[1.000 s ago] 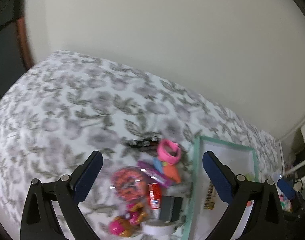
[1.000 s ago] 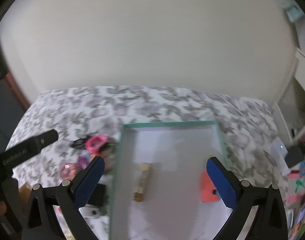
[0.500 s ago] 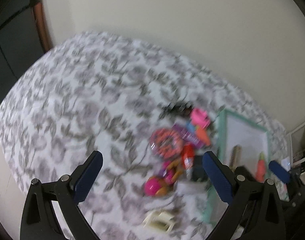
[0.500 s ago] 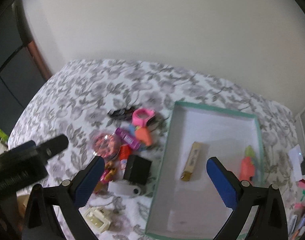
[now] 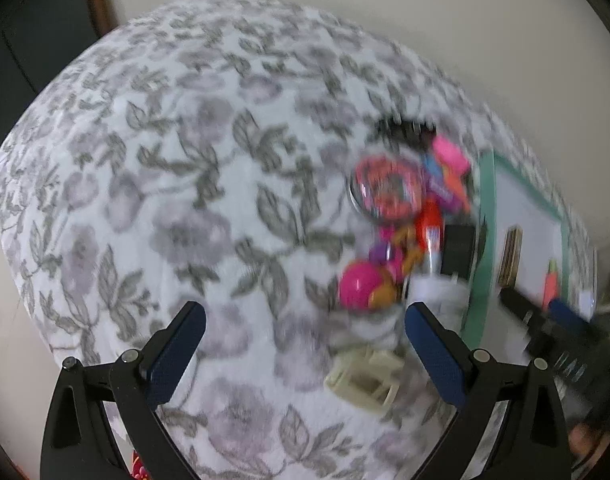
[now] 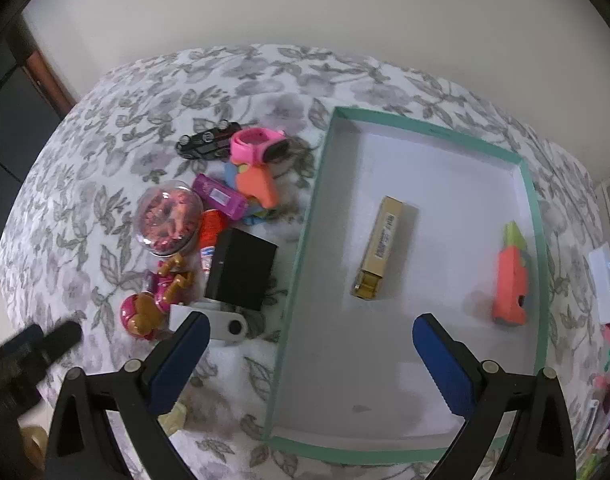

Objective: Organize rigid objects
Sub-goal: 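Move both tools back toward the pile of items, then grasp the cream hair clip with the left tool while the right tool grasps the white tape roll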

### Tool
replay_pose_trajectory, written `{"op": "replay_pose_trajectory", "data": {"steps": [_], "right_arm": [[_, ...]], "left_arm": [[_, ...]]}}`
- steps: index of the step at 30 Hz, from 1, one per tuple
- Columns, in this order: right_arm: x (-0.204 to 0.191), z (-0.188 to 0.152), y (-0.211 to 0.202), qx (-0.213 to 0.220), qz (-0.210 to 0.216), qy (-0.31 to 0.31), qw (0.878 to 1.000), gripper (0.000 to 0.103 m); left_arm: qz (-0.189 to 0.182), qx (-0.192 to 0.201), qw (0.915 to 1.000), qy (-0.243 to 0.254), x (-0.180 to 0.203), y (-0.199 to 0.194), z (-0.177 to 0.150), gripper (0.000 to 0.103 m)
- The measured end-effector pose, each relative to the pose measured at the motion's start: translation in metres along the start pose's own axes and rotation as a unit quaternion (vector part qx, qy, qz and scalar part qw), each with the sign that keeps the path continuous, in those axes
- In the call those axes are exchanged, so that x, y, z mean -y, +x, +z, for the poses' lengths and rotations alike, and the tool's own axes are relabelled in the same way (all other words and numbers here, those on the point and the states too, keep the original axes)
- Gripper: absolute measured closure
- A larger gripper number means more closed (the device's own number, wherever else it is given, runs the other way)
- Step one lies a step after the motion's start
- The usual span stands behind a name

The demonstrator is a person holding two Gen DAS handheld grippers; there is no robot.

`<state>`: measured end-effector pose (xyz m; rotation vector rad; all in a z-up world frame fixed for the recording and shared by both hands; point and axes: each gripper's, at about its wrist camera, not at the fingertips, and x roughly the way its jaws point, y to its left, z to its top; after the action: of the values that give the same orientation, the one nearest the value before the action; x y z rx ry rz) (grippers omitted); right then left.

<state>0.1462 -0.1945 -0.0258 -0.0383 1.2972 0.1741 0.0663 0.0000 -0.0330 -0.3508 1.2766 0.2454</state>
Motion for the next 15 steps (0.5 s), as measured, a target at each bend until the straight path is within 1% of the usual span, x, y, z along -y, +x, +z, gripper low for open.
{"op": "replay_pose_trajectory", "data": {"steps": [2, 4, 8, 10, 11, 13, 15], "right_arm": [[0.003, 0.0, -0.002, 0.0, -0.002, 0.003, 1.0, 0.0], [0.004, 0.001, -0.003, 0.002, 0.001, 0.003, 1.0, 0.0], [0.003, 0.002, -0.003, 0.0, 0.003, -0.003, 1.0, 0.002], [-0.001, 0.002, -0.002, -0.001, 0.007, -0.008, 1.0, 0.004], [-0.003, 0.002, -0.001, -0.001, 0.011, -0.011, 1.0, 0.005], [-0.007, 0.001, 0.001, -0.007, 0.022, -0.019, 1.0, 0.007], [-0.011, 0.001, 0.003, -0.009, 0.03, -0.029, 0.999, 0.01]], "left_arm": [[0.001, -0.016, 0.9997, 0.016, 0.005, 0.008, -0.009, 0.003], [-0.01, -0.033, 0.9988, 0.035, 0.014, 0.014, -0.016, 0.003], [-0.005, -0.053, 0.9949, 0.085, 0.034, 0.023, -0.03, 0.005], [-0.014, -0.065, 0.9925, 0.103, 0.043, 0.027, -0.036, 0.015], [-0.021, -0.074, 0.9909, 0.11, 0.047, 0.03, -0.039, 0.018], [-0.025, -0.085, 0.989, 0.118, 0.051, 0.035, -0.041, 0.019], [-0.018, -0.09, 0.9875, 0.128, 0.055, 0.038, -0.045, 0.019]]}}
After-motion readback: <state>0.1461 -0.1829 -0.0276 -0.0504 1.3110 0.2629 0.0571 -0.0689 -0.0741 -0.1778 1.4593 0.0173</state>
